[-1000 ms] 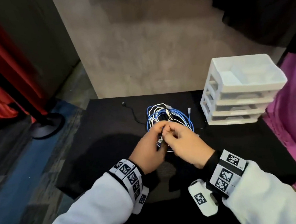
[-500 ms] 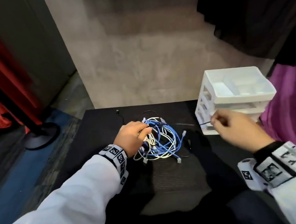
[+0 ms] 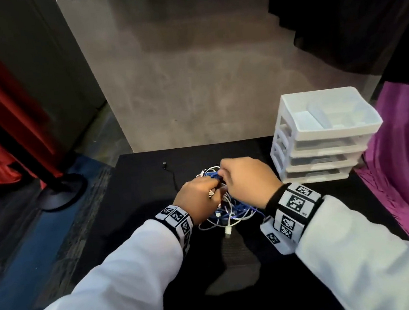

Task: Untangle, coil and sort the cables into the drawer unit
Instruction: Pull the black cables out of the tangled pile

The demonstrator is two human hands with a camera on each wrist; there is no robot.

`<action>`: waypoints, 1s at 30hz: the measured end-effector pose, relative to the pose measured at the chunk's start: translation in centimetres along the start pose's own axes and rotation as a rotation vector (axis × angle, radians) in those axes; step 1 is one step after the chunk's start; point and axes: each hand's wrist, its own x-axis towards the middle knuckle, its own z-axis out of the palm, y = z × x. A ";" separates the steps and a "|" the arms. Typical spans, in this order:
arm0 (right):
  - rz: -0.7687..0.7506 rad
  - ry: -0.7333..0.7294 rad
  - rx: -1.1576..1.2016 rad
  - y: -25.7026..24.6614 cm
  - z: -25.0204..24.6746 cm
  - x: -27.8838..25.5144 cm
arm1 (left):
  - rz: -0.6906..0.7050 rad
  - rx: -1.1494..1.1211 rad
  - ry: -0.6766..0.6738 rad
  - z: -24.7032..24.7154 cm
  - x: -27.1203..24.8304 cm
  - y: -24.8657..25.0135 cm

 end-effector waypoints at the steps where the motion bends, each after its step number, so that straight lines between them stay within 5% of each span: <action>1: -0.014 0.033 0.029 -0.4 -0.8 0.1 | -0.044 0.018 0.026 0.0 -0.1 -0.3; 9: 0.009 0.382 0.459 1.4 -10.2 0.0 | -0.339 -0.025 -0.011 -1.9 0.5 -4.2; 14: 0.228 0.237 0.403 6.9 -8.0 -0.9 | -0.305 -0.071 -0.008 -2.3 -0.1 -5.9; 18: 0.265 0.084 0.205 9.0 -5.0 -2.0 | -0.161 -0.060 -0.111 -1.3 -1.2 -5.2; 22: 0.271 0.006 -0.131 8.3 -2.0 -2.5 | -0.193 -0.137 -0.127 -1.1 -1.4 -4.1; 25: 0.175 0.037 -0.415 6.9 1.2 -2.9 | -0.227 -0.159 -0.144 -1.0 -1.6 -3.8; 30: -0.130 0.016 -0.340 4.0 6.9 -2.0 | -0.203 -0.165 -0.164 -0.7 -1.5 -3.4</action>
